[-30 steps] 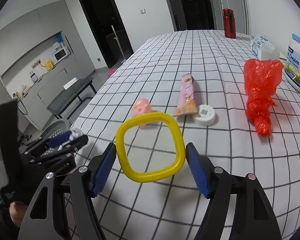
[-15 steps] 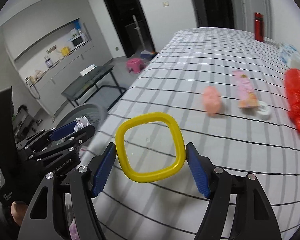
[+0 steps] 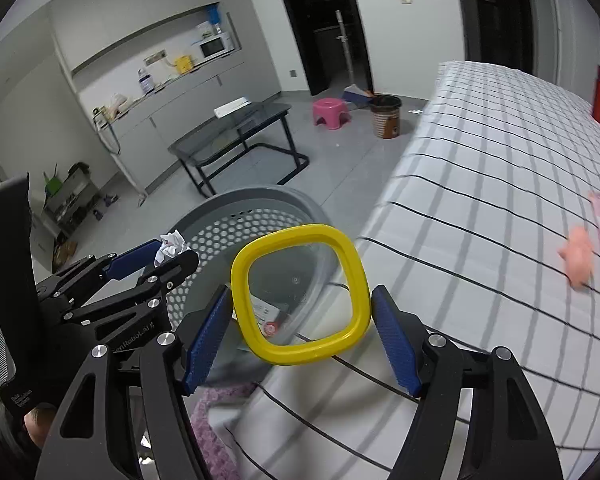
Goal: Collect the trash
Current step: 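Carry the foil and yellow ring over the grey basket and open both tools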
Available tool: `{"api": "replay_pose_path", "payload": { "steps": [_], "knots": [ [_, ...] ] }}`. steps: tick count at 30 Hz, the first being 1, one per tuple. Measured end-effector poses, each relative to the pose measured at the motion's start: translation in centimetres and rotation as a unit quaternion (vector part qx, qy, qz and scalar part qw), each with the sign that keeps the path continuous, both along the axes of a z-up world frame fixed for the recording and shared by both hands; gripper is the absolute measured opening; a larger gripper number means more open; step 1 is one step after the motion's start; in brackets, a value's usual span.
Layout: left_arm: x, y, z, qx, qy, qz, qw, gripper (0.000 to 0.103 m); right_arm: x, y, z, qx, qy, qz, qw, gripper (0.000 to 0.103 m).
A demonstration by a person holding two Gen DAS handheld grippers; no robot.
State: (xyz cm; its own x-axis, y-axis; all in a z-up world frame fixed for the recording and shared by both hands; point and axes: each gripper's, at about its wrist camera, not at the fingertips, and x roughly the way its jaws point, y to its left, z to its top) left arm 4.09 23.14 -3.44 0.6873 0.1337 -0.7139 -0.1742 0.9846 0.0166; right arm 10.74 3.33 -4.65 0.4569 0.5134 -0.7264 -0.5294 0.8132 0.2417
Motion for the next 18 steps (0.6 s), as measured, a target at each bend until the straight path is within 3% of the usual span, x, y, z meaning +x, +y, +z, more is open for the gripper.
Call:
{"api": "replay_pose_path", "payload": {
  "steps": [18],
  "knots": [
    [0.2,6.3,-3.4,-0.027,0.031,0.055,0.9977,0.043,3.3,7.3,-2.6,-0.018,0.033,0.047,0.998,0.069]
  ]
}}
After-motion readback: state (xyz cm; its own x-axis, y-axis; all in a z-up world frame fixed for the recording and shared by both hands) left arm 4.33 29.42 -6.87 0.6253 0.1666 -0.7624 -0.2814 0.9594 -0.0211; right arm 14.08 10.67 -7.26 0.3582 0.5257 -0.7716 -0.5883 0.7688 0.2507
